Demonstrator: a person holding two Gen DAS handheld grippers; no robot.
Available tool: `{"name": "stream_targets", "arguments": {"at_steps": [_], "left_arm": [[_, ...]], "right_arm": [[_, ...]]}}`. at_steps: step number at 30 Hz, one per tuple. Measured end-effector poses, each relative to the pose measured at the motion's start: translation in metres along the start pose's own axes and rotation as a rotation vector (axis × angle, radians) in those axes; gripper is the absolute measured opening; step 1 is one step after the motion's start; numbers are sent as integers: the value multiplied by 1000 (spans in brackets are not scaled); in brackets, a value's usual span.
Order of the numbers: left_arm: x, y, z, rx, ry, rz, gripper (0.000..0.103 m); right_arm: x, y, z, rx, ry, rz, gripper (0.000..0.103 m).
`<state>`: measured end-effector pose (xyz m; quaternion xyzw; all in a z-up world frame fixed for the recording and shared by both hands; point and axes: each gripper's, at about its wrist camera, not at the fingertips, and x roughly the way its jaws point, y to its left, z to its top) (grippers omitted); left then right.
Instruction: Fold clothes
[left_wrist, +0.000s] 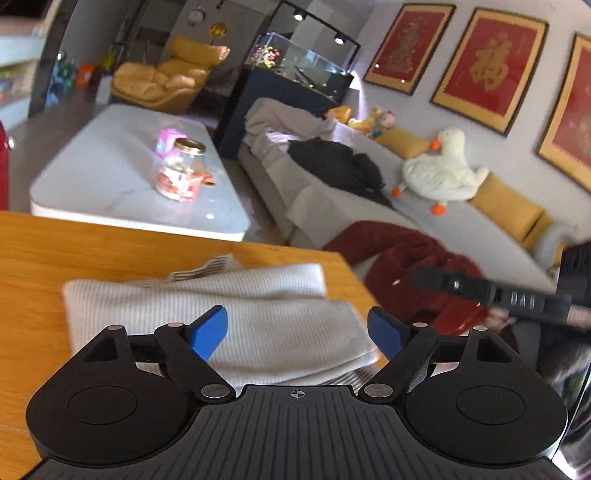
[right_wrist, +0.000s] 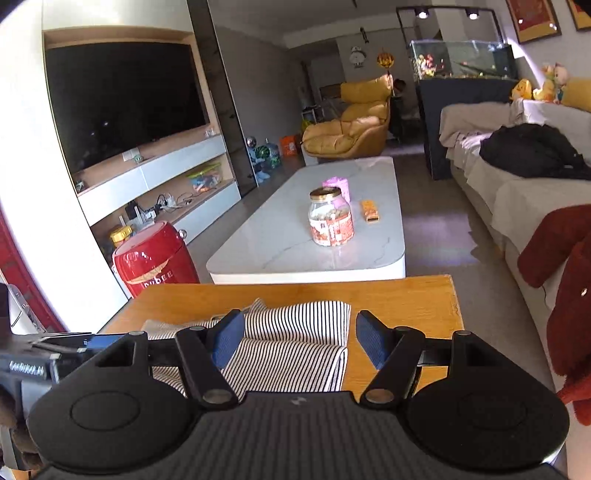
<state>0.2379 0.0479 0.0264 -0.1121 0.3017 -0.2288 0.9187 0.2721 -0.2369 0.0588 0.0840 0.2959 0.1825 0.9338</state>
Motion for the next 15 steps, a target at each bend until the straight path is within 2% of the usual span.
{"name": "stream_targets", "arguments": {"at_steps": [4, 6, 7, 8, 10, 12, 13, 15], "left_arm": [[-11, -2, -26, 195, 39, 189, 95], [-12, 2, -37, 256, 67, 256, 95], [-12, 5, -42, 281, 81, 286, 95], [-11, 9, -45, 282, 98, 301, 95], [-9, 19, -47, 258, 121, 316, 95], [-8, 26, -49, 247, 127, 346, 95], [-9, 27, -49, 252, 123, 360, 95], [-12, 29, -51, 263, 117, 392, 95]], "right_arm": [[58, -11, -20, 90, 174, -18, 67], [74, -5, -30, 71, 229, -35, 33], [75, 5, -30, 16, 224, -47, 30], [70, 18, -23, -52, 189, -50, 11], [53, 47, -2, -200, 87, -46, 11], [36, 69, 25, -283, -11, -24, 10], [28, 76, 40, -304, -54, -12, 10], [27, 76, 59, -289, -75, 7, 10]]}}
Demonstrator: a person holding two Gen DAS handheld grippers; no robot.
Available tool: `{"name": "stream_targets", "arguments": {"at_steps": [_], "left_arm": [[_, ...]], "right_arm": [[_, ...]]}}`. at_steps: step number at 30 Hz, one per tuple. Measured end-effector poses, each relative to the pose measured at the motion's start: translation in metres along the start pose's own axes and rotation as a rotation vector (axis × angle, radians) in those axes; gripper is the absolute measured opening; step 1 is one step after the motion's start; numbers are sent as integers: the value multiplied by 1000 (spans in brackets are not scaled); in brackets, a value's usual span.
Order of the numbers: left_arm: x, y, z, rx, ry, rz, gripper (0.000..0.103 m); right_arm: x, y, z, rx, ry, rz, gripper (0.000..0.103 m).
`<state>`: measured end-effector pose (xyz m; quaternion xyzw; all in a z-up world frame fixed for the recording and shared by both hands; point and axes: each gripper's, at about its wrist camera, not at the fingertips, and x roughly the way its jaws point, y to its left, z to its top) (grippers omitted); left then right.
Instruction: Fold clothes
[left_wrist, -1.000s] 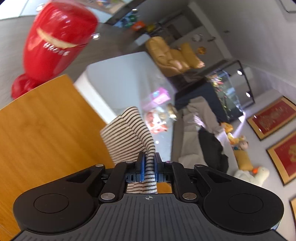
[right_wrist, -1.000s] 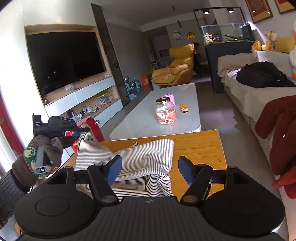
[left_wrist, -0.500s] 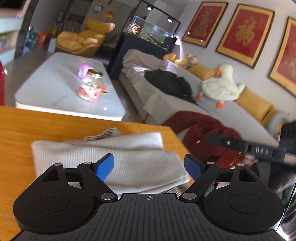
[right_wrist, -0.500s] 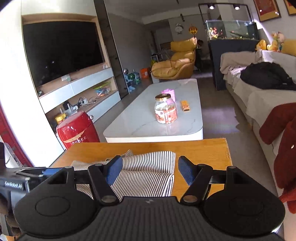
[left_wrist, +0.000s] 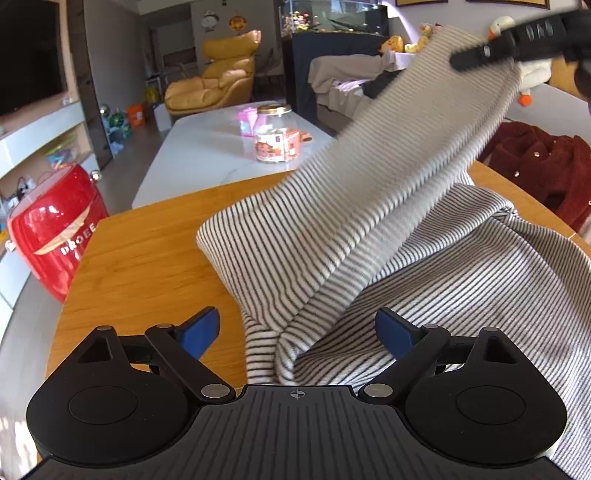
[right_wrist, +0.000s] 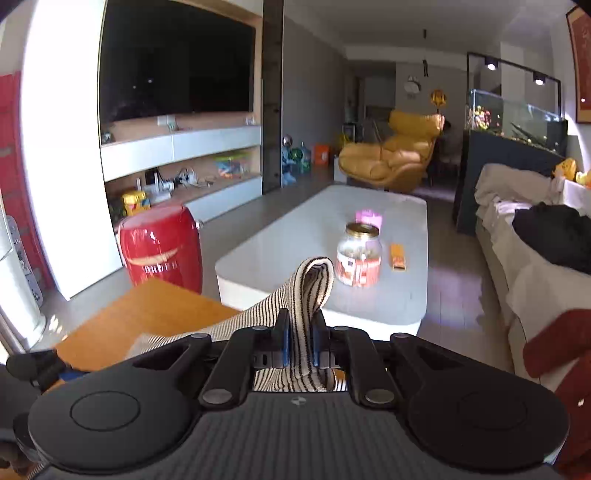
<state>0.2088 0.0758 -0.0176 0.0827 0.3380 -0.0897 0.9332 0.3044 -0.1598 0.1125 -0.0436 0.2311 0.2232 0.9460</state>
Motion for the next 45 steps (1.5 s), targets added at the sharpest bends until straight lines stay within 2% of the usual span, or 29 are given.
{"name": "stream_targets", "arguments": {"at_steps": [5, 7, 9, 11, 14, 16, 17, 18, 20, 22, 23, 25, 28, 32, 35, 37, 39, 41, 43, 45], "left_arm": [[-12, 14, -7, 12, 4, 79, 95], [-20, 24, -8, -13, 13, 71, 95], [-32, 30, -5, -57, 4, -2, 95], [-45, 34, 4, -135, -40, -128, 100], [-54, 36, 16, -240, -111, -281, 103], [-47, 31, 21, -272, -145, -329, 103], [-41, 29, 24, -288, -159, -349, 103], [-28, 25, 25, -308, -156, -349, 103], [-7, 23, 25, -361, -124, -345, 103], [12, 24, 23, -387, -101, -329, 103], [20, 24, 23, -391, -91, -319, 103], [27, 23, 25, -318, -93, -298, 103], [33, 22, 29, -199, -95, -279, 103], [45, 28, 35, -163, -87, -315, 103], [44, 28, 36, -124, -87, -316, 103], [41, 26, 37, -93, -88, -310, 103], [39, 23, 37, -63, -90, -302, 103], [41, 19, 36, -54, -92, -281, 103], [42, 16, 36, -49, -91, -266, 103], [42, 16, 35, -45, -93, -261, 103]], "right_arm": [[54, -38, -51, 114, 194, -45, 12], [70, -56, -88, 212, 270, -56, 16], [65, -66, -112, 277, 218, -51, 24], [56, -66, -111, 279, 204, -80, 36], [40, -53, -99, 219, 152, -126, 38], [28, -42, -91, 188, 81, -131, 46], [22, -37, -88, 192, 45, -115, 54], [20, -34, -86, 210, 21, -85, 60], [27, -30, -89, 259, 39, -1, 62], [43, -27, -106, 296, 111, 12, 62], [47, -24, -116, 294, 116, 2, 62], [47, -14, -132, 247, 95, -25, 62], [41, -1, -135, 222, 103, -38, 69], [41, 2, -134, 209, 115, -29, 75], [36, -4, -125, 215, 122, -15, 73], [31, -6, -111, 190, 83, -36, 68], [32, -9, -96, 158, 59, -58, 48], [48, -19, -88, 172, 93, -66, 44], [72, -29, -93, 195, 172, -92, 39], [82, -33, -99, 195, 187, -97, 35]]}}
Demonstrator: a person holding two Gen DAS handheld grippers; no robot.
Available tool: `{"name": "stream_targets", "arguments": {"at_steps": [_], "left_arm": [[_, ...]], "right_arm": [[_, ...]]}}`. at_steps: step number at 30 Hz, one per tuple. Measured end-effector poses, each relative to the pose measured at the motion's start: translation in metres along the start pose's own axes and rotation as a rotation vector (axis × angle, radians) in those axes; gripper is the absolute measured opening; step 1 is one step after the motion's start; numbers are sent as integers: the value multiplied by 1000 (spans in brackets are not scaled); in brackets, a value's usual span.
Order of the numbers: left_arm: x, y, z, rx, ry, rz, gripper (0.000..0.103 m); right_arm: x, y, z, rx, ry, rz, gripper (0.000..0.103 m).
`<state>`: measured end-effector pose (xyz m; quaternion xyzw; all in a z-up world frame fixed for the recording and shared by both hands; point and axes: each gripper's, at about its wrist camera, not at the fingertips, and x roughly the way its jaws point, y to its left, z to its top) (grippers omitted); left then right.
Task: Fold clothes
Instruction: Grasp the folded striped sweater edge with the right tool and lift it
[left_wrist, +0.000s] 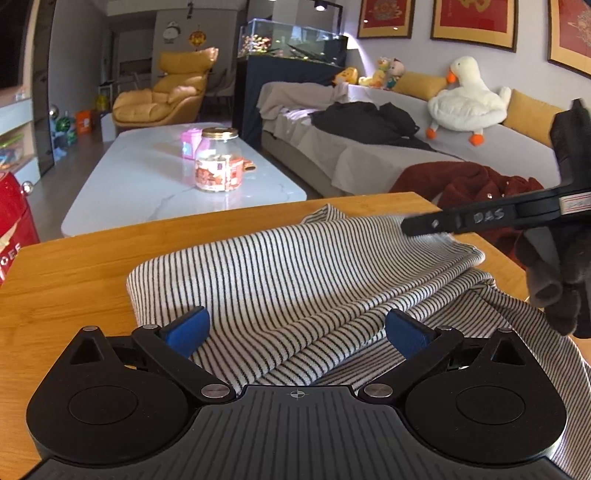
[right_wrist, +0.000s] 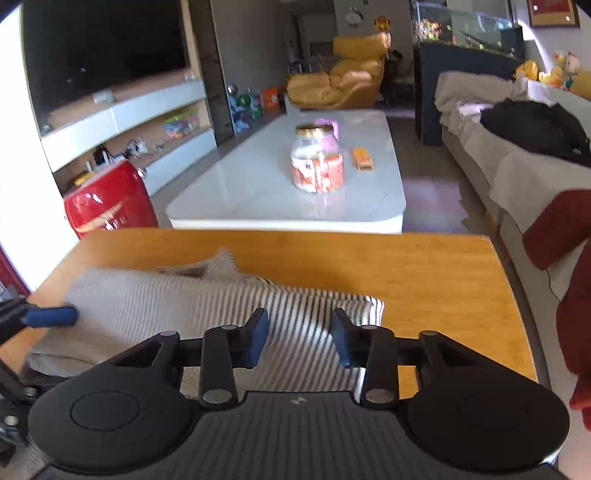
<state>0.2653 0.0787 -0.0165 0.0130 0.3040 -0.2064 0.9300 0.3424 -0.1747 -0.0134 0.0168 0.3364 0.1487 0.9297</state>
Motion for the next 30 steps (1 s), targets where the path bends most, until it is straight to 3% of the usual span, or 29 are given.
{"name": "stream_targets", "arguments": {"at_steps": [4, 7, 9, 11, 15, 20, 23, 28, 29, 30], "left_arm": [[0, 0, -2, 1, -2, 7, 103], [1, 0, -2, -4, 0, 9, 103], [0, 3, -2, -12, -5, 1, 103], [-7, 6, -1, -34, -12, -16, 103], [-30, 23, 6, -119, -18, -91, 103], [-23, 75, 19, -366, 88, -65, 103], [-20, 84, 21, -416, 88, -38, 103], [-26, 71, 19, -380, 105, -3, 103], [-29, 70, 18, -377, 107, -5, 103], [-34, 71, 17, -375, 101, -6, 103]], "right_arm": [[-8, 5, -4, -7, -12, -26, 35], [-32, 12, -9, -29, -53, 9, 38], [-40, 11, -16, 0, -18, 74, 40], [-37, 7, -27, 20, 40, 85, 40], [-41, -2, -24, 5, 52, 79, 40], [-47, -4, 22, 6, -7, 123, 44], [-24, 14, 46, -60, 4, 139, 45], [45, 43, 61, -91, 75, 122, 45], [57, 45, 59, -91, 100, 118, 41], [68, 46, 56, -90, 134, 116, 27]]}}
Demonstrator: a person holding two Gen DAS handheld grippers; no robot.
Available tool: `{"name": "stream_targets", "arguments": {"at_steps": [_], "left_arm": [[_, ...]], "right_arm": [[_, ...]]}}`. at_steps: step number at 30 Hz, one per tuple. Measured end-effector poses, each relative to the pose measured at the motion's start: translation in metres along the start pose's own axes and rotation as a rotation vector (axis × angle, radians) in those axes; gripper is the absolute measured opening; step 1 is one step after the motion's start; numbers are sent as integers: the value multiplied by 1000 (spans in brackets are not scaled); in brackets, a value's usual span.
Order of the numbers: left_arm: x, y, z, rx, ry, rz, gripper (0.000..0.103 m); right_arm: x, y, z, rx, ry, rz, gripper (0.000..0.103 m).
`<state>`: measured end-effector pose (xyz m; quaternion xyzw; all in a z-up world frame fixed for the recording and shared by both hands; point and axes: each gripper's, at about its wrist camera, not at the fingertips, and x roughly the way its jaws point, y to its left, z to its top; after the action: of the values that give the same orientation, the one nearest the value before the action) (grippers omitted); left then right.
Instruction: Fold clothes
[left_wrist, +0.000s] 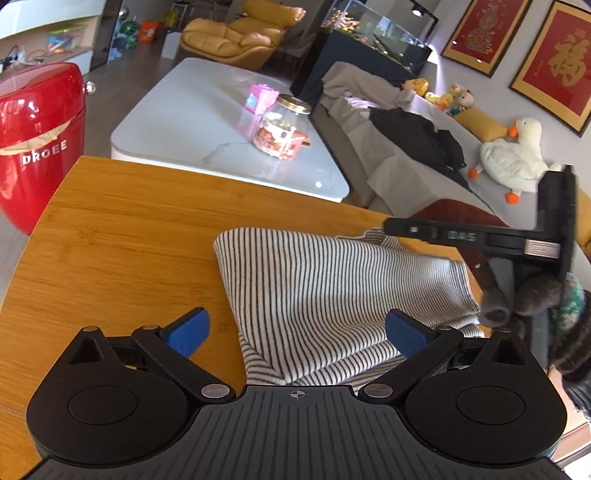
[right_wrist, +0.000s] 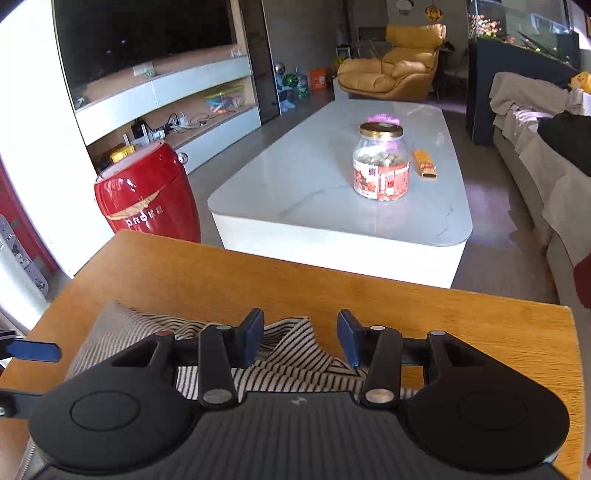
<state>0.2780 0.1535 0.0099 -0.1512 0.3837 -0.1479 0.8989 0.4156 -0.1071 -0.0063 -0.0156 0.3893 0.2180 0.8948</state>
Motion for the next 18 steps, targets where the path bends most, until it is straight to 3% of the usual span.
{"name": "stream_targets", "arguments": {"at_steps": [3, 5, 11, 14, 18], "left_arm": [[-17, 7, -2, -21, -27, -3, 103], [-24, 14, -1, -44, -40, -4, 103], [-45, 21, 0, -99, -91, -43, 103], [-57, 14, 0, -89, -129, -94, 103], [-68, 0, -2, -63, -149, -137, 103]], "right_arm": [[6, 1, -7, -15, 13, -10, 7], [-9, 4, -9, -23, -24, 0, 6], [-137, 30, -34, -87, -174, 156, 5], [-176, 49, -73, -143, -148, 182, 5], [-192, 70, -124, -168, -74, 198, 5]]}}
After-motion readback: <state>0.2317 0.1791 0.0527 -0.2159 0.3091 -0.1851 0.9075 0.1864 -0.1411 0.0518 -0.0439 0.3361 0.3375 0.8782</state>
